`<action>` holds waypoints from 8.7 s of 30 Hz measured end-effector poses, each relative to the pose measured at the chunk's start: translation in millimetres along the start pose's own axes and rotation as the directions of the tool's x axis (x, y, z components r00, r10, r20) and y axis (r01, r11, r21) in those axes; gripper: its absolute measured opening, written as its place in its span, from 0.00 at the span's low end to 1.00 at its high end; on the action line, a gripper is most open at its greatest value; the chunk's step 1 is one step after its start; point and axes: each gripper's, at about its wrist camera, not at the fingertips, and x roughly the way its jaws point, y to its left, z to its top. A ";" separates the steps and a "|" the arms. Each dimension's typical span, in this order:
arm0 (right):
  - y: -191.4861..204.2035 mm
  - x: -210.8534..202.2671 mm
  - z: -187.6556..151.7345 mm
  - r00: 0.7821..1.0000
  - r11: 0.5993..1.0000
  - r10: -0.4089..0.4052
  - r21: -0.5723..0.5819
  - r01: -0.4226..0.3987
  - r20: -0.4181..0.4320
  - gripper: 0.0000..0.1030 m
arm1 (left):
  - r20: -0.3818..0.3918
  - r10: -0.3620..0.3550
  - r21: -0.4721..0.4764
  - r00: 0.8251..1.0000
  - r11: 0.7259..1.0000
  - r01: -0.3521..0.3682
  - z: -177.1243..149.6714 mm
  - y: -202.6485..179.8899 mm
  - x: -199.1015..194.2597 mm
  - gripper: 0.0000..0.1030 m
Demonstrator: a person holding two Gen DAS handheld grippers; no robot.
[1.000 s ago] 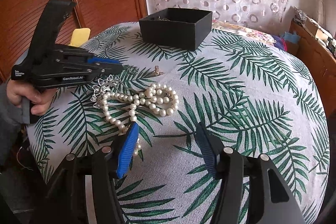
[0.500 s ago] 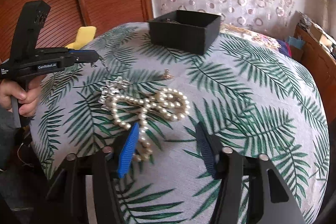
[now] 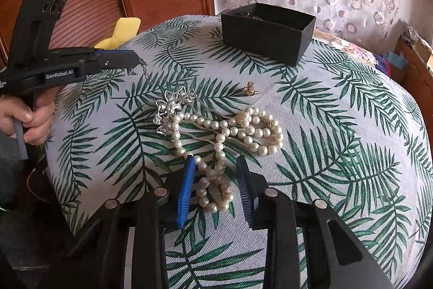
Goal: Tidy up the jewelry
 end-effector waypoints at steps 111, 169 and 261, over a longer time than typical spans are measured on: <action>-67.9 25.1 85.7 0.996 1.000 0.011 0.000 -0.011 0.087 0.31 | 0.034 0.045 0.080 0.998 0.996 -0.048 88.7 0.7 63.9 0.86; -43.0 -9.2 30.5 0.995 0.999 -0.034 -0.001 0.034 0.098 0.11 | -0.127 -0.106 -0.004 0.986 0.994 0.106 5.4 -40.6 56.8 0.24; -44.4 -84.4 50.1 0.863 0.929 -0.330 0.294 0.225 0.382 0.98 | 0.186 0.235 -0.084 0.954 0.971 -0.222 60.7 -15.5 -30.3 0.93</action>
